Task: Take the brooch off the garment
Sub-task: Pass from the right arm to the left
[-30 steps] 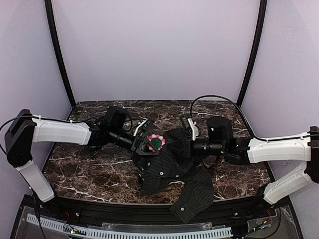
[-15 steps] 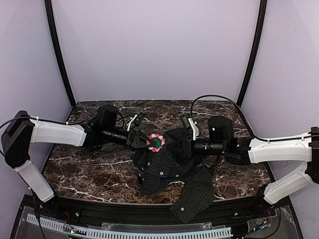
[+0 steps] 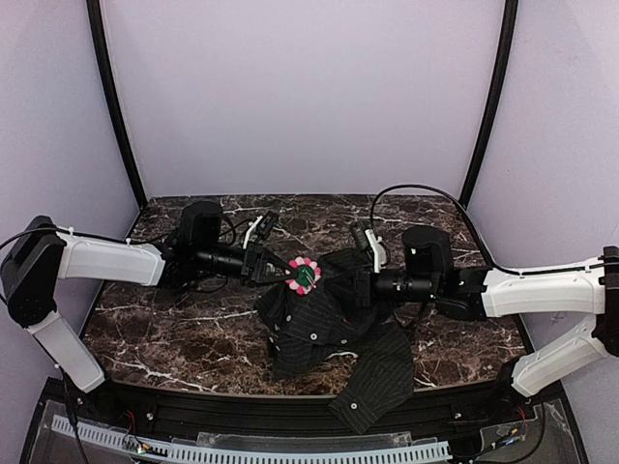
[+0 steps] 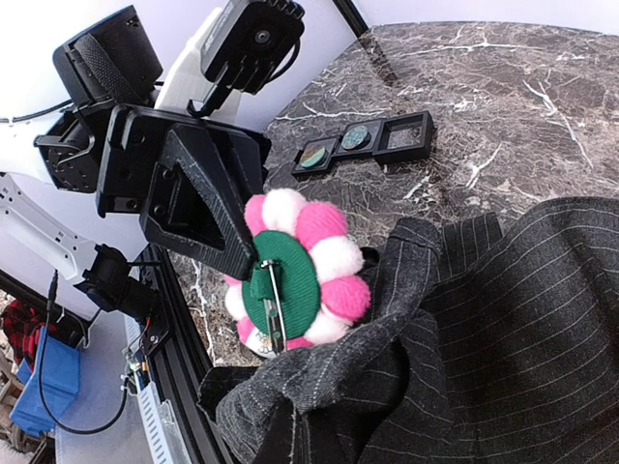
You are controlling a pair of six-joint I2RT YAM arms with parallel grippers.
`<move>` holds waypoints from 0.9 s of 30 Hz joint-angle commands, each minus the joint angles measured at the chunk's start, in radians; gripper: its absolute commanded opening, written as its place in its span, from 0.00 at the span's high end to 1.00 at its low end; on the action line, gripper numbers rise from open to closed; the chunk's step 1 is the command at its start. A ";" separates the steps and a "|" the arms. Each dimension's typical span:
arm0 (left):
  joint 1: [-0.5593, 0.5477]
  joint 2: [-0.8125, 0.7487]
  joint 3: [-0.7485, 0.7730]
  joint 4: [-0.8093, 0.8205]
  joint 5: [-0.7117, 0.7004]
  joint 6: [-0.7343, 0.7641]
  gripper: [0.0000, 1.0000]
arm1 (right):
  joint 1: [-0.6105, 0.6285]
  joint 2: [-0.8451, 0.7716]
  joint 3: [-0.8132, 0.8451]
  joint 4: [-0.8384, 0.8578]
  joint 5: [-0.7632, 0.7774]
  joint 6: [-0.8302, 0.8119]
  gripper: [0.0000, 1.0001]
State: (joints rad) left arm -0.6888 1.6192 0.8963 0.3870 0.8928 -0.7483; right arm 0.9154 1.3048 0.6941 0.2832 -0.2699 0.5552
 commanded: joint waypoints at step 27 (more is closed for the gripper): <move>-0.079 -0.002 0.087 -0.276 -0.108 0.178 0.99 | 0.058 0.053 0.069 -0.015 0.190 0.002 0.98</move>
State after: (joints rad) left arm -0.7555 1.6203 0.9829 0.1131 0.7666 -0.5934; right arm 0.9672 1.3800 0.7536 0.2417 -0.1066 0.5587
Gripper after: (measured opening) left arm 0.051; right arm 0.005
